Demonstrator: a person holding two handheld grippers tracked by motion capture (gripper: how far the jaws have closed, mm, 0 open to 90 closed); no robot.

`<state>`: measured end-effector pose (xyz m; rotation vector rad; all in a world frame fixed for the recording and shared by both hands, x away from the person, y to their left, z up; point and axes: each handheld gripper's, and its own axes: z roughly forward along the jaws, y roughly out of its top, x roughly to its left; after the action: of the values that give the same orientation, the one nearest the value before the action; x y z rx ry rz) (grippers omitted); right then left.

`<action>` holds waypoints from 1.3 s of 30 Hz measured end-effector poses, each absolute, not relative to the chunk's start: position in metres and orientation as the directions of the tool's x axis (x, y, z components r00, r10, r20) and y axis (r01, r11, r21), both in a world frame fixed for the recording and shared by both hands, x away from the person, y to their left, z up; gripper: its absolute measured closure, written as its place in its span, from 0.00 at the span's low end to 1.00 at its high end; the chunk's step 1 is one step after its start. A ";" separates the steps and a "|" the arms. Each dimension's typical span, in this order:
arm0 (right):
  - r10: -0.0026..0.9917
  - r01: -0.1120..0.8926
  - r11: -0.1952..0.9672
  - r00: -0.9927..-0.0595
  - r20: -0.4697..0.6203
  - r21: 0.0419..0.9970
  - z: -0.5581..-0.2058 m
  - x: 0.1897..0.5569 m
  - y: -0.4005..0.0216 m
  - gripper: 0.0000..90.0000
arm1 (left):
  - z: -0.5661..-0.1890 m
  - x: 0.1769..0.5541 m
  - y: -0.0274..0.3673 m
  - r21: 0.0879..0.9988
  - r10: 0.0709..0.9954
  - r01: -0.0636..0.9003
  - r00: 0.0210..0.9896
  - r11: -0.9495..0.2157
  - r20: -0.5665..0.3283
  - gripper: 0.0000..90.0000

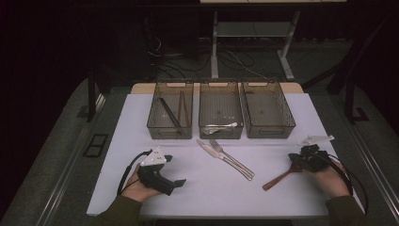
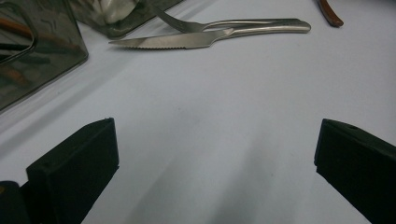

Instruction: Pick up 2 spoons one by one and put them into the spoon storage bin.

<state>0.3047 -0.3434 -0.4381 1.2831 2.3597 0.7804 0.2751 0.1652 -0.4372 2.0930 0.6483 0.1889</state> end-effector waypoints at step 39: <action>0.869 0.666 0.303 -0.487 0.090 0.682 -0.426 0.275 -0.395 0.51 | -0.439 0.270 0.164 0.803 0.494 0.372 0.862 -0.465 -0.113 0.00</action>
<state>0.2755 -0.3946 -0.4260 1.3903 2.2784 0.9723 0.2704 0.1639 -0.4391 2.1092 0.6275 0.1672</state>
